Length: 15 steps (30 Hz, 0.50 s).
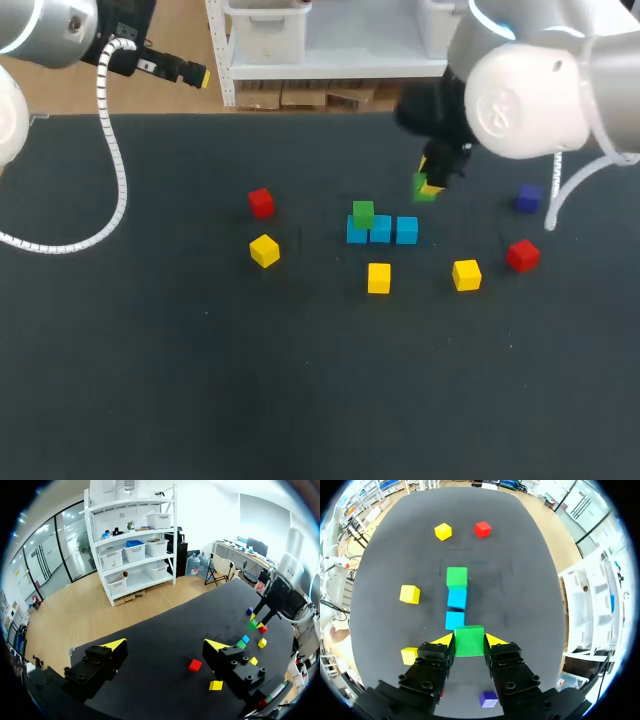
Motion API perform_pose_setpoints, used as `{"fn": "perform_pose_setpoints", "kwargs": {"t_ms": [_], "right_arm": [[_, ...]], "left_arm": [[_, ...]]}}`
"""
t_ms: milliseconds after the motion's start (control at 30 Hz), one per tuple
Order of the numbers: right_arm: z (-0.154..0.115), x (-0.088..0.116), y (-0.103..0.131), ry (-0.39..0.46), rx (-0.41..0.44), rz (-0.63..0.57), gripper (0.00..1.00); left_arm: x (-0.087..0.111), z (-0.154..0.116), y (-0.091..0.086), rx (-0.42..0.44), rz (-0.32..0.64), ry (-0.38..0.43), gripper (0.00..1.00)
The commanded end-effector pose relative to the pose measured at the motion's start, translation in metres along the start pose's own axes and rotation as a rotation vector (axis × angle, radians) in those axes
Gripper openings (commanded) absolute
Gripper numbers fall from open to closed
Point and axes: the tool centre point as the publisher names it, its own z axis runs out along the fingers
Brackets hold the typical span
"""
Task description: Place the blue cubes, place green cubes on the blue cubes, place the yellow cubes on the green cubes, then place the red cubes on the yellow cubes, and place purple cube on the red cubes.
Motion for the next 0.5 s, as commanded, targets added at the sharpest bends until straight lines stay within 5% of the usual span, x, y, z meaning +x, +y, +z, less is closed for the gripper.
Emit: {"fn": "perform_pose_setpoints", "kwargs": {"t_ms": [33,500], "right_arm": [[0.008,-0.005,0.002,0.013,-0.004,-0.005,0.0],[0.023,-0.022,0.015,0.056,0.004,-0.04,0.0]], "left_arm": [[0.0,0.001,0.0,-0.001,-0.001,-0.001,1.0],[0.0,0.001,0.0,-0.001,-0.001,-0.001,1.0]]}}
